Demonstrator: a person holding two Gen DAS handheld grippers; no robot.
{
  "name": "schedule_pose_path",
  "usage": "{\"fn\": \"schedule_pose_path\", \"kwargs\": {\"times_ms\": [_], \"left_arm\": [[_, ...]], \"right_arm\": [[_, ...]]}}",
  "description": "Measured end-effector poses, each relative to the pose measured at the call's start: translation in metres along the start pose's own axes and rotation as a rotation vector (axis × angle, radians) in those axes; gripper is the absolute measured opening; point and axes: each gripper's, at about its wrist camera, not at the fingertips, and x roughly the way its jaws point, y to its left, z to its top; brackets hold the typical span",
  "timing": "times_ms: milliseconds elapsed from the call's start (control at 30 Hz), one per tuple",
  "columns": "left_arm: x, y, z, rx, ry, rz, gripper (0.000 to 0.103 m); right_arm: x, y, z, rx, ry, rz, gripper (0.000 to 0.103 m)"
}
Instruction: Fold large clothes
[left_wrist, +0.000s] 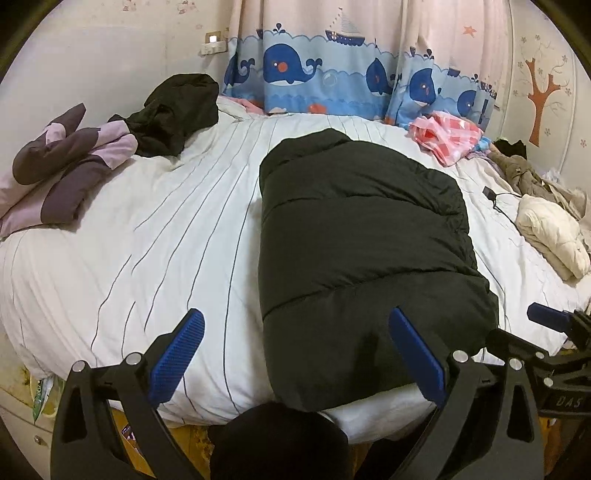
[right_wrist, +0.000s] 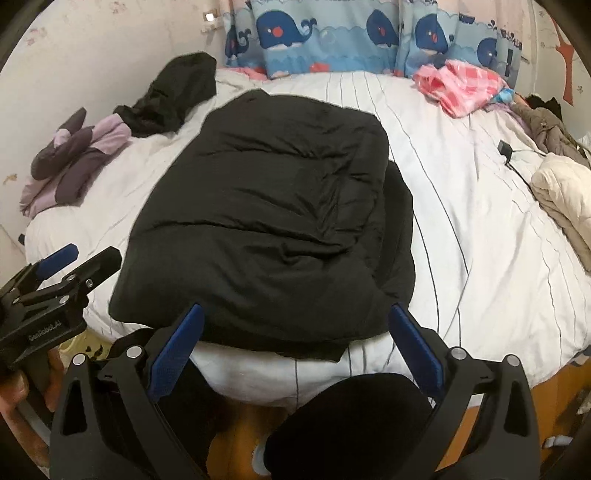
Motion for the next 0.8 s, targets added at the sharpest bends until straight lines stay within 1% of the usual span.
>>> {"fn": "schedule_pose_path", "kwargs": {"times_ms": [400, 800], "left_arm": [[-0.007, -0.004, -0.001, 0.020, -0.016, 0.006, 0.096], [-0.007, -0.003, -0.002, 0.018, -0.013, 0.007, 0.096]], "right_arm": [[-0.009, 0.007, -0.004, -0.024, -0.001, 0.006, 0.096], [-0.011, 0.011, -0.004, -0.022, 0.006, 0.015, 0.096]]}}
